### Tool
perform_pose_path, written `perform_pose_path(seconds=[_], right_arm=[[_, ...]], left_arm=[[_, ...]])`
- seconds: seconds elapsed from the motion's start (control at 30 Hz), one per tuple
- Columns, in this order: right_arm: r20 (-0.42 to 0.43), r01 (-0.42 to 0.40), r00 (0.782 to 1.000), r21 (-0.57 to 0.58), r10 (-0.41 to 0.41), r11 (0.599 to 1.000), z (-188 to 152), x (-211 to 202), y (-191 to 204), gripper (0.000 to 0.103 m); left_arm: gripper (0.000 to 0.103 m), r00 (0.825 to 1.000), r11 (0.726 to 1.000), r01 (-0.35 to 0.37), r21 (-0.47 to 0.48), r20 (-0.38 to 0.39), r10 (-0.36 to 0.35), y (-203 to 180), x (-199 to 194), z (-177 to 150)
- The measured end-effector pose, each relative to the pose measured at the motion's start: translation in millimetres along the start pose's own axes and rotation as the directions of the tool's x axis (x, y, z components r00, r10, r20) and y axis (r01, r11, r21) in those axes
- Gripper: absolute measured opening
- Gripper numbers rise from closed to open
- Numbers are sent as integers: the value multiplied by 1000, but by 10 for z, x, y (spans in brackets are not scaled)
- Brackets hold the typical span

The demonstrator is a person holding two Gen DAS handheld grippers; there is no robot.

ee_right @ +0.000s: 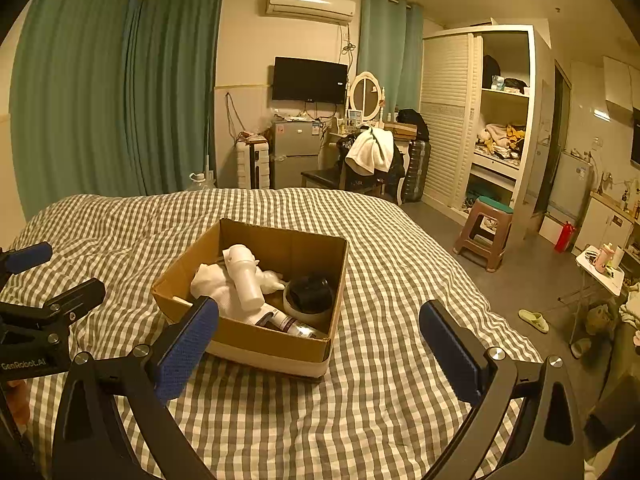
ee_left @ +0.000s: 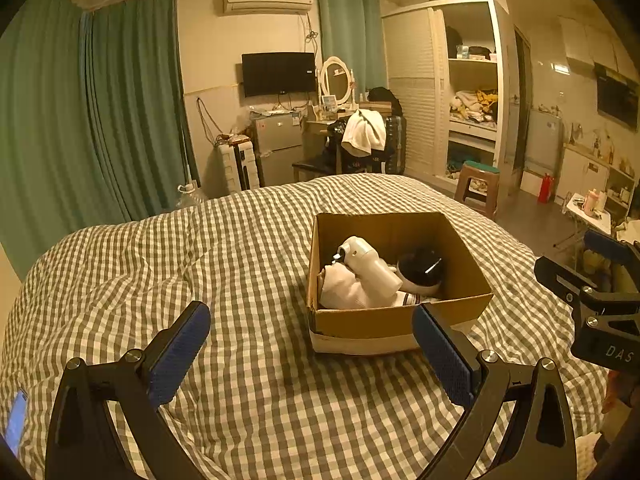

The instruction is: Organize objects

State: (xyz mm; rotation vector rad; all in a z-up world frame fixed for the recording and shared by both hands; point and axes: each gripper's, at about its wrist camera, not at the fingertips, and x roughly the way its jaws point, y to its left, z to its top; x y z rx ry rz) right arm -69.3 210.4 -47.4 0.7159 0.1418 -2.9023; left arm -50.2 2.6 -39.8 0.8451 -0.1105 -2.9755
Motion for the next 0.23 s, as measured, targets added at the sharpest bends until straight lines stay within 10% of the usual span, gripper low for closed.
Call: perform_pose_path(seconds=[0.23], right_arm=[[-7,0,1000,-3,0,1000,-11,28,6,101]], left_arm=[[103,1000,1000,-2,-8,-1,2,16,12,-16]])
